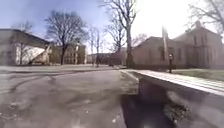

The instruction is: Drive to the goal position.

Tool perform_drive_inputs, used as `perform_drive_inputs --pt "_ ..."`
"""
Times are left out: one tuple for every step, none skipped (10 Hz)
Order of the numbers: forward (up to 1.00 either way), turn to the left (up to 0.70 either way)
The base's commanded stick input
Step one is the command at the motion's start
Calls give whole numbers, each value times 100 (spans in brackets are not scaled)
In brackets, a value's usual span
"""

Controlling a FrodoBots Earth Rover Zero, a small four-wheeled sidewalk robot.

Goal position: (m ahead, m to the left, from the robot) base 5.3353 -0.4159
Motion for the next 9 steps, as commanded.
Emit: perform_drive_inputs --pt "85 0" --pt "85 0" --pt "85 0" --pt "85 0" --pt "85 0" --pt "85 0" --pt "85 0" --pt "85 0" --pt "85 0"
